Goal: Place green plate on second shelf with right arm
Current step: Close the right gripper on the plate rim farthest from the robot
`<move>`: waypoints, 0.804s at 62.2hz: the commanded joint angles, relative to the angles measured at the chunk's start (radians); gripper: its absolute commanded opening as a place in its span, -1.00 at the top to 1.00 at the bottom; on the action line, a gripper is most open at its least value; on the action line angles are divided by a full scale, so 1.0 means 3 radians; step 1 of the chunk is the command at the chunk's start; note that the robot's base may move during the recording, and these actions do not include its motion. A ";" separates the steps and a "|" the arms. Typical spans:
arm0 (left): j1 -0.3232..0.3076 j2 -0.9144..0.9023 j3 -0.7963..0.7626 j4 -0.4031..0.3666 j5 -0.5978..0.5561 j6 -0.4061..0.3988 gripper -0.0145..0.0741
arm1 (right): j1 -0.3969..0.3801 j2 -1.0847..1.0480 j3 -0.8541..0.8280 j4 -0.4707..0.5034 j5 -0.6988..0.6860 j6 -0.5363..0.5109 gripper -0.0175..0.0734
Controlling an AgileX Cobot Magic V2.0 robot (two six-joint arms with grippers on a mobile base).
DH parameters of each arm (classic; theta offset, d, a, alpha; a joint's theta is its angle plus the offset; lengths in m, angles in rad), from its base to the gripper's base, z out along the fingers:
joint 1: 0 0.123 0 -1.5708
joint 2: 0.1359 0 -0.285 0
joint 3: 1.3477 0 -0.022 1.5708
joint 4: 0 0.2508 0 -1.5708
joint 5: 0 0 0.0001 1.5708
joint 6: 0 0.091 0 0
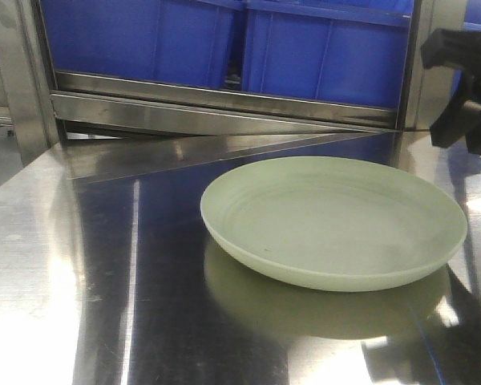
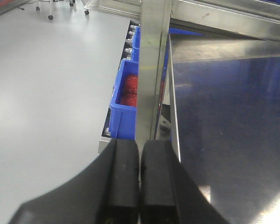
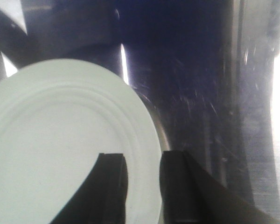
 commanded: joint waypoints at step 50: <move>-0.0015 -0.0069 0.0105 0.0002 -0.0227 0.0002 0.39 | -0.0004 0.0605 -0.0349 -0.0088 -0.0203 -0.0072 -0.15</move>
